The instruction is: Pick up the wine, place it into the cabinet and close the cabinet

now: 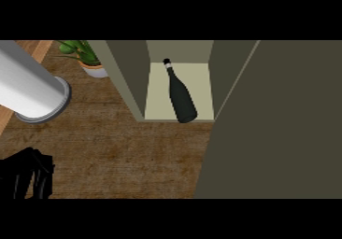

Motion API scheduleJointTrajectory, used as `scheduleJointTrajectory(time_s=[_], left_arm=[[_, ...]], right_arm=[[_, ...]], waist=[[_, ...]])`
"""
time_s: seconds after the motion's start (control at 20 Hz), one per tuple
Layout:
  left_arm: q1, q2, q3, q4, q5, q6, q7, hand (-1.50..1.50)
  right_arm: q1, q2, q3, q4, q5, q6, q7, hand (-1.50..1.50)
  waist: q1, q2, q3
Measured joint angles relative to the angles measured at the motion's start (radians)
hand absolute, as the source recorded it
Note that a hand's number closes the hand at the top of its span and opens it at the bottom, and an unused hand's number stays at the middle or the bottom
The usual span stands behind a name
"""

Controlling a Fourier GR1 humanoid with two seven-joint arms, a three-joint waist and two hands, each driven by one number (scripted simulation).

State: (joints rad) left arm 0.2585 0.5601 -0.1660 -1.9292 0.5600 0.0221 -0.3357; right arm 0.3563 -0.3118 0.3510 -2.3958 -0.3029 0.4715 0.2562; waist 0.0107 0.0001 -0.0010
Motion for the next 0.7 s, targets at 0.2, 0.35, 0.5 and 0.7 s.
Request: scheduleJointTrajectory(time_s=[0.2, 0.35, 0.5, 0.7], left_arm=[[0.034, 0.013, 0.032, -0.003, 0.02, -0.052, -0.011, 1.5], [0.044, 0.033, 0.076, 0.007, 0.053, -0.096, -0.006, 1.5], [0.045, 0.024, 0.077, 0.0, 0.047, -0.102, 0.002, 1.5], [0.067, 0.024, 0.103, -0.006, 0.05, -0.123, 0.001, 1.5]], right_arm=[[-0.109, 0.039, 0.067, 0.006, -0.006, -0.031, 0.073, 1.5], [-0.21, 0.087, 0.084, 0.024, -0.006, -0.07, 0.126, 1.5], [-0.335, 0.138, 0.096, 0.044, -0.008, -0.128, 0.229, 1.5], [-0.461, 0.191, 0.12, 0.103, 0.0, -0.155, 0.293, 1.5]], waist=[[0.007, 0.0, 0.0], [0.008, 0.0, -0.001], [0.009, 0.0, -0.001], [0.01, -0.001, -0.001]])
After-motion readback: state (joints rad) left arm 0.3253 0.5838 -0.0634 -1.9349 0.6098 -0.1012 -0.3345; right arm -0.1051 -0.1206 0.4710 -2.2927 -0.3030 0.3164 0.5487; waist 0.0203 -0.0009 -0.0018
